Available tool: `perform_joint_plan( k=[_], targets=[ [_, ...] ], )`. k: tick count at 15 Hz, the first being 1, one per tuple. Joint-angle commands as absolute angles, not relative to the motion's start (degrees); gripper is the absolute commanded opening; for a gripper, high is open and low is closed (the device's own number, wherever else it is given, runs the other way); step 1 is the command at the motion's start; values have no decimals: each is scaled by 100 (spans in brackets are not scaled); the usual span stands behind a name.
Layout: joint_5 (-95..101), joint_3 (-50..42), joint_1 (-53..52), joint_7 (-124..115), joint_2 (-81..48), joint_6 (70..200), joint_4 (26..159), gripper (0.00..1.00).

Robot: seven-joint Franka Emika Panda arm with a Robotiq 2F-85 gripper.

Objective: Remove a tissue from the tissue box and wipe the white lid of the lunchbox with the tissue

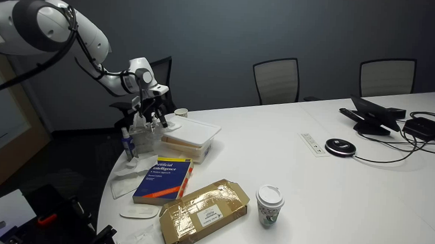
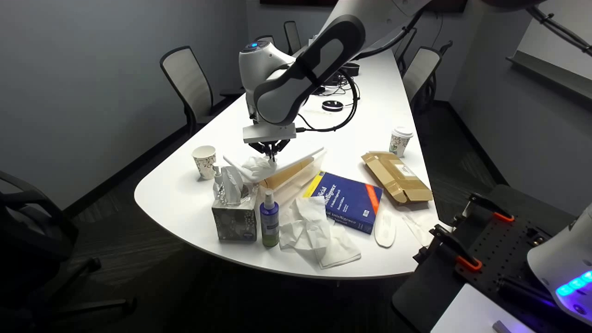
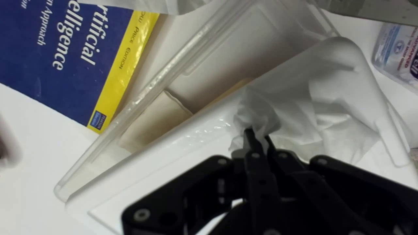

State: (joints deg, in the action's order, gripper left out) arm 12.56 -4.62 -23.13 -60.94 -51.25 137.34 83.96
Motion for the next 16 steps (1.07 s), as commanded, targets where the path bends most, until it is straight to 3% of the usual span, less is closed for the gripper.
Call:
perform_joint_plan(
  k=[1,16],
  targets=[
    [1350,-682,-2407,-6180,-5364,13646,8198,0],
    [1623,-1178,-2413,-6320,-5245,13219,8513,0]
  ],
)
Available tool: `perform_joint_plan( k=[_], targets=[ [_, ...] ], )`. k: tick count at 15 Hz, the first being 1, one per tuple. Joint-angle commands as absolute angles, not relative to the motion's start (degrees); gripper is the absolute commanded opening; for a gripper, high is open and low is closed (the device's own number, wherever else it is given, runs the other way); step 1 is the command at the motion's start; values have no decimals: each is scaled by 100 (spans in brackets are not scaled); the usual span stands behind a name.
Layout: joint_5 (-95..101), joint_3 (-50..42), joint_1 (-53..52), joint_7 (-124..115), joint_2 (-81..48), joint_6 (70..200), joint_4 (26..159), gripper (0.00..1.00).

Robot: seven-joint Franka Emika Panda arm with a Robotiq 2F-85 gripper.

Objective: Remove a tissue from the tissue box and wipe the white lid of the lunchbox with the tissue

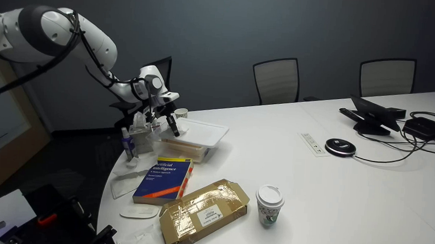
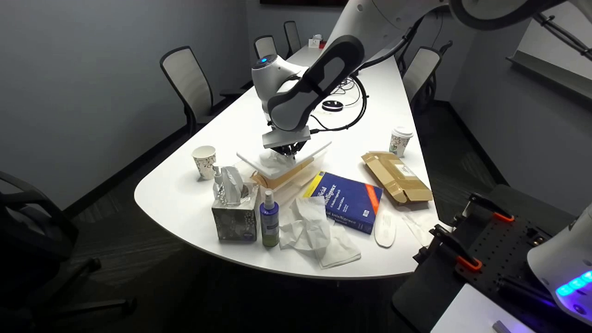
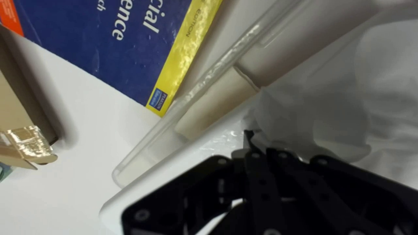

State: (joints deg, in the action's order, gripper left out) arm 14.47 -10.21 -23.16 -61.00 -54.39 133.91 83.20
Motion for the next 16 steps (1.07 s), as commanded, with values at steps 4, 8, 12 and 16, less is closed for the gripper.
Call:
perform_joint_plan(
  k=[4,8,12,16],
  targets=[
    [1638,-1137,-2356,-6184,-5297,13229,8400,0],
    [1389,-682,-2193,-5845,-5419,13492,8196,0],
    [1078,-207,-2098,-5423,-5487,13733,8066,0],
    [597,179,-1918,-4761,-5433,13722,8107,0]
  ],
)
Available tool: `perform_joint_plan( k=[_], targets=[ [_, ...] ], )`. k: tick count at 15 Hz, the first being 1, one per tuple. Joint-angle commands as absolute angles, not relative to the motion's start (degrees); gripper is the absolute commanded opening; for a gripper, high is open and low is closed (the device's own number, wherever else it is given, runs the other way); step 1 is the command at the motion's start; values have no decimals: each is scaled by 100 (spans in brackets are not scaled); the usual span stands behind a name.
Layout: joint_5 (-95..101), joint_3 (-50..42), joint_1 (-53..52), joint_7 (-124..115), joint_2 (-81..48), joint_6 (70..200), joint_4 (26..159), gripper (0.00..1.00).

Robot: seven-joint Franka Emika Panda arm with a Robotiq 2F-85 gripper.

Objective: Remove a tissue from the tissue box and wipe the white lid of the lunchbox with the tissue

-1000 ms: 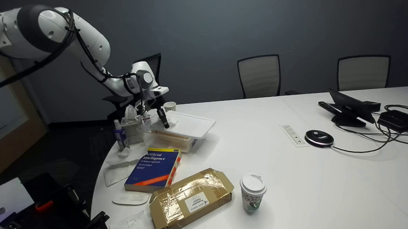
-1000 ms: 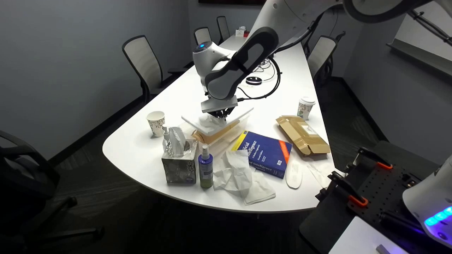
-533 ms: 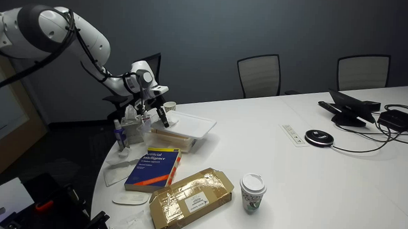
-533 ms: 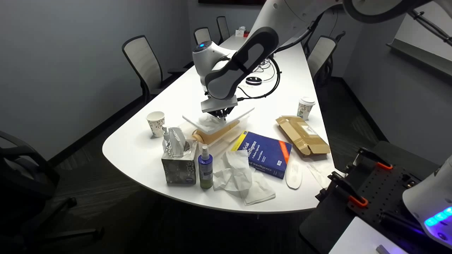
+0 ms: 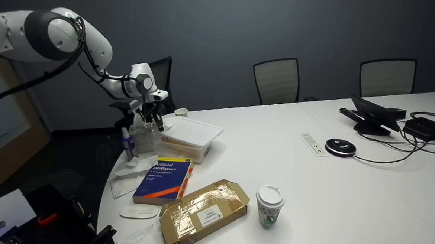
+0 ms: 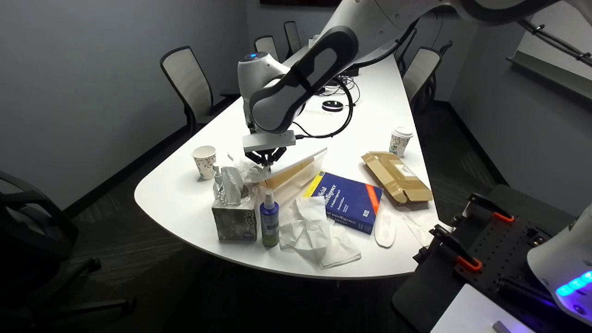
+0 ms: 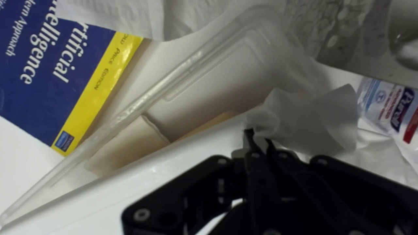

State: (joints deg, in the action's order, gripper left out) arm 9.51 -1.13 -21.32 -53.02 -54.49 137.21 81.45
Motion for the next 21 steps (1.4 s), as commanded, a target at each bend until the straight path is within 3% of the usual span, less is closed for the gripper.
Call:
perform_joint_plan(
  k=[1,21],
  targets=[
    [487,232,-1881,-4591,-5412,13653,8121,0],
    [-476,-199,-1449,-4612,-4609,14490,9027,0]
  ],
)
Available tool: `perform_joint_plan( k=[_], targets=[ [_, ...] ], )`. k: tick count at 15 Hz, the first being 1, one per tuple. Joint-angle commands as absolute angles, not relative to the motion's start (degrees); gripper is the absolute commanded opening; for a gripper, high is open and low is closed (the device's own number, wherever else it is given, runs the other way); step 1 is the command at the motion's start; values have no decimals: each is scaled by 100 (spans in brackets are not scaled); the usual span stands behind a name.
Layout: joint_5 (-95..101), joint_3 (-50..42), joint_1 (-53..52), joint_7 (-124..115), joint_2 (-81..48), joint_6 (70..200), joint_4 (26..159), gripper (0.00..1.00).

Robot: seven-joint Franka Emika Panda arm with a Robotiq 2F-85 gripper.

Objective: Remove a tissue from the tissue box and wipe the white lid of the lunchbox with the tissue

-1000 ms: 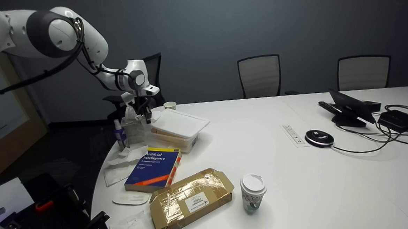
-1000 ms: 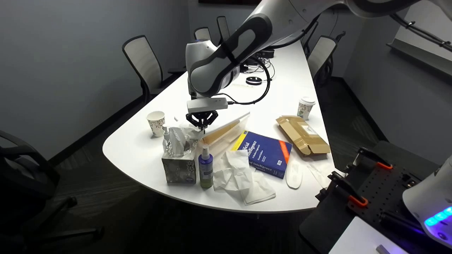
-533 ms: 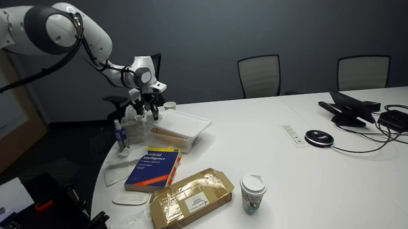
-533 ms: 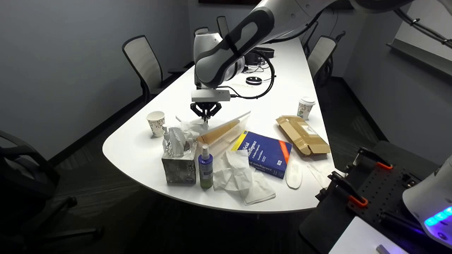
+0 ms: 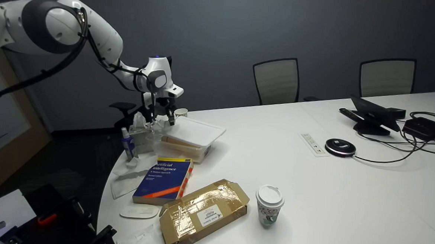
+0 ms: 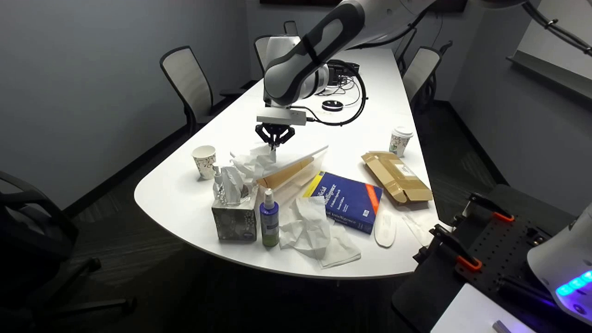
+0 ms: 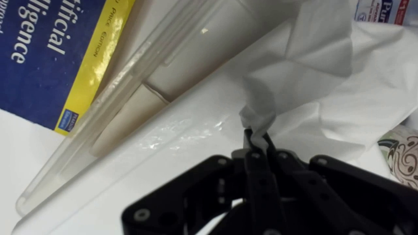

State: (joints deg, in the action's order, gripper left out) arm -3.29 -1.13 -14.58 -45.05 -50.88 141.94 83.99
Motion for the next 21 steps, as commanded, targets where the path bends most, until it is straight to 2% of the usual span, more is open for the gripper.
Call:
perform_joint_plan(
  k=[1,6,10,21],
  targets=[
    [-483,-248,-1446,-4650,-4534,14572,9139,0],
    [-256,-634,-1577,-4844,-4235,14556,9596,0],
    [385,-1098,-1882,-5181,-4114,14012,9755,0],
    [1319,-890,-2329,-5081,-4573,14118,9048,0]
  ],
)
